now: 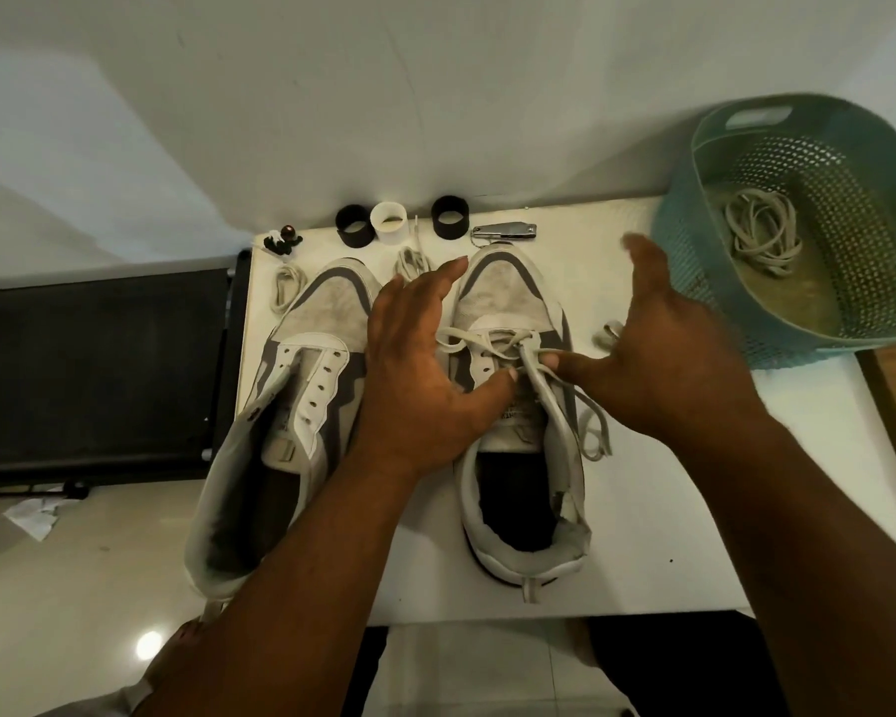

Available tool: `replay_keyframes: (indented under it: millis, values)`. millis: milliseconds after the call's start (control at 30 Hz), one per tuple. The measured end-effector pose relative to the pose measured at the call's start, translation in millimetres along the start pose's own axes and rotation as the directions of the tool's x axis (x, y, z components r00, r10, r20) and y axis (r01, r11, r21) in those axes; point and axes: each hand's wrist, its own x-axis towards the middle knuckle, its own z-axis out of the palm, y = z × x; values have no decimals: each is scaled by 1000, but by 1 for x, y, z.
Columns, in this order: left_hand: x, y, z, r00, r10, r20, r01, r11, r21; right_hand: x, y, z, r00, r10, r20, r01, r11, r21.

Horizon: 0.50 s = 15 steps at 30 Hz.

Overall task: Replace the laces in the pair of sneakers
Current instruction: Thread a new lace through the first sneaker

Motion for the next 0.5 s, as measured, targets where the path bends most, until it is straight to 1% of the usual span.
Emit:
replay_keyframes:
  millis: [67,167,200,233,267,300,333,367,400,433,467,500]
  values:
    - [0,0,0,1000,6,4,-6,1000,8,-1,1,-1,1000,-14,24,13,1000,23]
    - [2,-1,1,1000,25,16,-25,999,28,2,7,2,978,-189,87,189,982,10]
    - [2,-2,1,999,32,16,-33,999,33,4,9,2,970,-220,101,220,975,15]
    - [3,-2,1,999,36,12,-36,999,32,6,12,2,965,-241,102,237,970,44]
    - [3,-3,1,999,38,6,-38,999,26,9,15,2,963,-259,73,252,963,95]
    - [3,-3,1,999,41,-2,-41,999,18,11,18,0,966,-257,20,247,943,222]
    - [2,-4,1,999,45,-8,-45,999,11,12,19,-5,974,-219,-65,224,866,447]
    - [2,-4,1,999,44,-11,-44,999,6,11,17,-11,976,-147,-160,217,693,687]
    - [1,-4,1,999,39,-11,-39,999,5,8,17,-15,967,-62,-247,245,484,840]
    - [1,-4,1,999,31,-9,-31,1000,4,4,16,-17,948,3,-320,300,338,892]
    - [1,-3,1,1000,22,-8,-22,1000,1,1,15,-16,917,33,-397,372,289,882]
    - [1,-3,1,1000,11,-10,-12,1000,-6,-1,12,-15,887,29,-461,432,301,850]
